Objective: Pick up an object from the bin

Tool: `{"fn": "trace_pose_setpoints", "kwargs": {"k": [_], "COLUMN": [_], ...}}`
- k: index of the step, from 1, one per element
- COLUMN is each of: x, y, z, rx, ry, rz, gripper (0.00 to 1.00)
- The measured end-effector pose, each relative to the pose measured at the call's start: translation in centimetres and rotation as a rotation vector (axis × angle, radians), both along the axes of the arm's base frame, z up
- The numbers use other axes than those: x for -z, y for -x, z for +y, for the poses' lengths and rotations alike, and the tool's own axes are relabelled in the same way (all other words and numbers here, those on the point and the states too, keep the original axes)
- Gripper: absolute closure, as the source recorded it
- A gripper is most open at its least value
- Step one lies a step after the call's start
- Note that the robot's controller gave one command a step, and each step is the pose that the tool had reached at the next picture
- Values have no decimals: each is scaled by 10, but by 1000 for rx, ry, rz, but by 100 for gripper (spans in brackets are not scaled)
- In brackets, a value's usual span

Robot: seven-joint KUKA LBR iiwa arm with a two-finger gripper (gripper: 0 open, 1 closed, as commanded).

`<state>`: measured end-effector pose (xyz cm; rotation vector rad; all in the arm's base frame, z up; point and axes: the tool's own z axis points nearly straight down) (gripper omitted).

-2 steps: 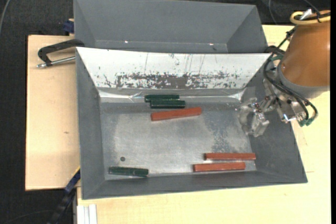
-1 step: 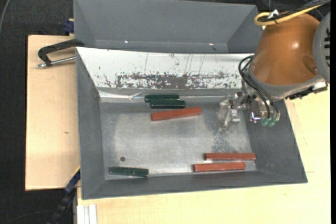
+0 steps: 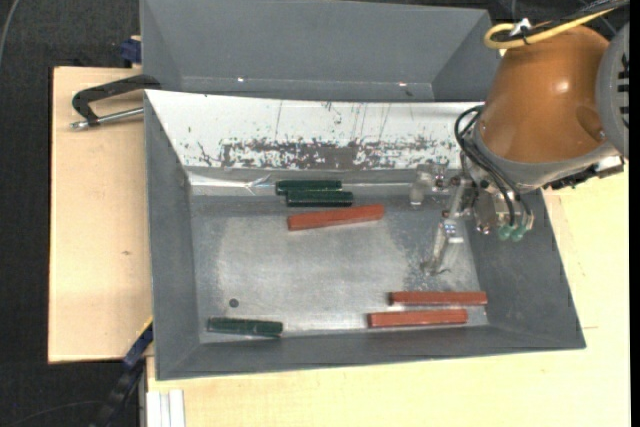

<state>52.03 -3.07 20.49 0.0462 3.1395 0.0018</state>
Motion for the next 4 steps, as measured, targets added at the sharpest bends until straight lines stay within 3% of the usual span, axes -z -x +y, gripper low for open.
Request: {"fn": "trace_pose_setpoints", "kwargs": {"k": [1,2,3,4], "x": [61,57,57,135], "y": [20,18,18,22], "z": [-46,-43,-43,-71], "rx": [-19,-23,-23,-73], "ry": [2,1,1,1], "rz": [7,-1,-1,1], "gripper": [0,100,0,0]}}
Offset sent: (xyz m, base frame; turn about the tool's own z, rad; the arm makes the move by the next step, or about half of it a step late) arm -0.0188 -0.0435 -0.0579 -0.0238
